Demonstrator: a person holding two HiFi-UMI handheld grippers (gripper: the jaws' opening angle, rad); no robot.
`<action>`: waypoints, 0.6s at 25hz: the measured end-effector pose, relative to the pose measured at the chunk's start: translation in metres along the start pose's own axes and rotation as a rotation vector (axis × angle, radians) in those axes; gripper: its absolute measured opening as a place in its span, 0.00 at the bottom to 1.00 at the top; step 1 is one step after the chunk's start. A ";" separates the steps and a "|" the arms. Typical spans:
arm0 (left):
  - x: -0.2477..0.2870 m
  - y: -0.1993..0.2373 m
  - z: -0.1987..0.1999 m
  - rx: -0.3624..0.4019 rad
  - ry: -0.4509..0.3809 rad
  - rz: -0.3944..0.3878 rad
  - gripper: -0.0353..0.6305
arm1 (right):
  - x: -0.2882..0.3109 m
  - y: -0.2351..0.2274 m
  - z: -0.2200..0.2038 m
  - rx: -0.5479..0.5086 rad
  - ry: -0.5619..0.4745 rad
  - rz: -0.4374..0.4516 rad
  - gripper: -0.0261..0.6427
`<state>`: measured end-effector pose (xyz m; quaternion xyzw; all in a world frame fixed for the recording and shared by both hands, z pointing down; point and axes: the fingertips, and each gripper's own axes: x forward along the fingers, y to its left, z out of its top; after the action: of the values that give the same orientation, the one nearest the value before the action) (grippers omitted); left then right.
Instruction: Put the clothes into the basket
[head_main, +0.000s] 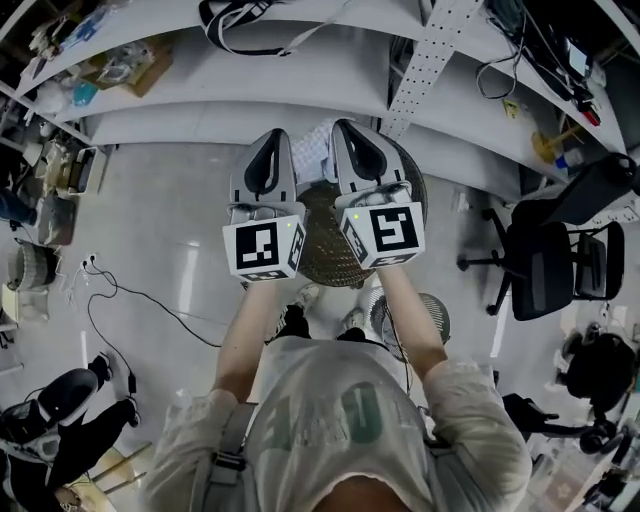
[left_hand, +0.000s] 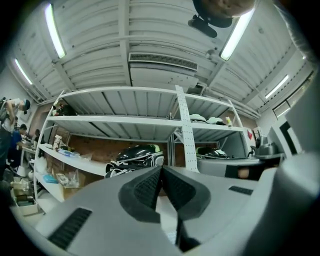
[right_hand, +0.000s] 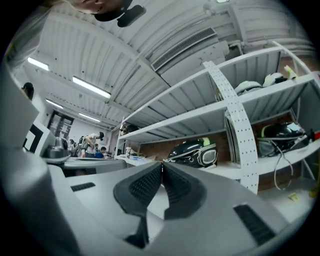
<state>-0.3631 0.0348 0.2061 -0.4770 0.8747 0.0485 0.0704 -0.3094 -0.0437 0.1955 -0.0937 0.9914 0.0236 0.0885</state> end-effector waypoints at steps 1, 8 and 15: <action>-0.001 0.009 -0.007 -0.005 0.010 0.014 0.08 | 0.006 0.003 -0.013 0.006 0.025 0.004 0.07; 0.001 0.048 -0.082 -0.041 0.130 0.045 0.08 | 0.054 0.004 -0.144 0.019 0.235 0.042 0.10; 0.017 0.093 -0.183 -0.056 0.234 0.048 0.08 | 0.097 -0.003 -0.339 0.194 0.513 -0.038 0.50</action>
<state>-0.4649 0.0434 0.3852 -0.4602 0.8864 0.0186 -0.0470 -0.4602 -0.0854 0.5111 -0.1065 0.9770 -0.0979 -0.1564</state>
